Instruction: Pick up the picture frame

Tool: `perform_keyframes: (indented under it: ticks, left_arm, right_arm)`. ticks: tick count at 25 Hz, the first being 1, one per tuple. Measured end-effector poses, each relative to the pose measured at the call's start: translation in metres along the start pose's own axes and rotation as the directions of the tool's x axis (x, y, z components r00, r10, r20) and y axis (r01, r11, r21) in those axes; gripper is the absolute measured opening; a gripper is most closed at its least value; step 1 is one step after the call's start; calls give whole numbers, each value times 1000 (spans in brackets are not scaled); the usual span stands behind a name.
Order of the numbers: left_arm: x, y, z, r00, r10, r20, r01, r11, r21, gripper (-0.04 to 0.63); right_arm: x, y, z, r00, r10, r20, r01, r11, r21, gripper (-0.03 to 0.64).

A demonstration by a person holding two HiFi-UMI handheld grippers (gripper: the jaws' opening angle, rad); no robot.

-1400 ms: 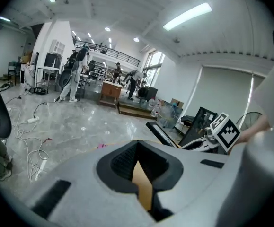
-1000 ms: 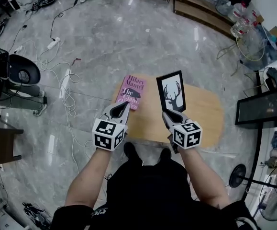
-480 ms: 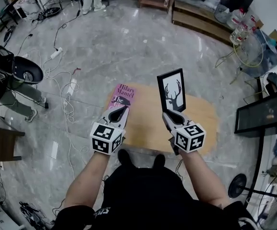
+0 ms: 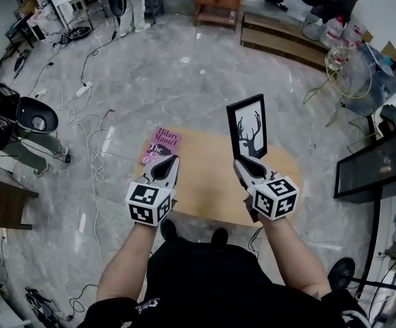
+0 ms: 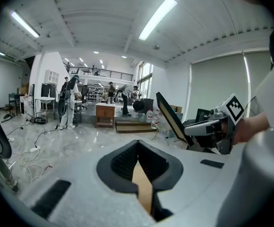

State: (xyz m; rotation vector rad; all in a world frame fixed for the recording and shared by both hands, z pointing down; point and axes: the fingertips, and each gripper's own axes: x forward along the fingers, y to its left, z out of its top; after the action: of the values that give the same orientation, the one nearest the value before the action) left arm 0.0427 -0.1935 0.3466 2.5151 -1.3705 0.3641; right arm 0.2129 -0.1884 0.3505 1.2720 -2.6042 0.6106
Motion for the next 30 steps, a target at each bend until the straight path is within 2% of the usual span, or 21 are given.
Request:
perform_keyframes:
  ticks: [2,10,17,21,25,30]
  left_arm:
    - [0,-11,5,1000,4,15,-4,1000,3,9]
    - [-20,-8,10,999,-11,44,11,1000,1,9]
    - [-26,11,20,995,-50,81,49,999,17,9]
    - [-27,26,29,990,-76,115,70,996,54,8]
    - [-29,41,43,985,-88,150,78,994,76,9]
    - [-39,50,62,976,-94,196,86,995,49,9]
  right_arm:
    - [-12,-7,1,1000,-2,10,2,1000,-1,67]
    - [-25,6,6,999,-38,31,37,999,4,67]
    - [-29,21,24,992,-96,86,97,995,-12,67]
    - [-27,32,35,984,-122,131,124,992,-8,67]
    - [-25,48,55,978,-115,175,121,992,-24,67]
    - [-21,64,76,972,-100,214,115,991,-62,67]
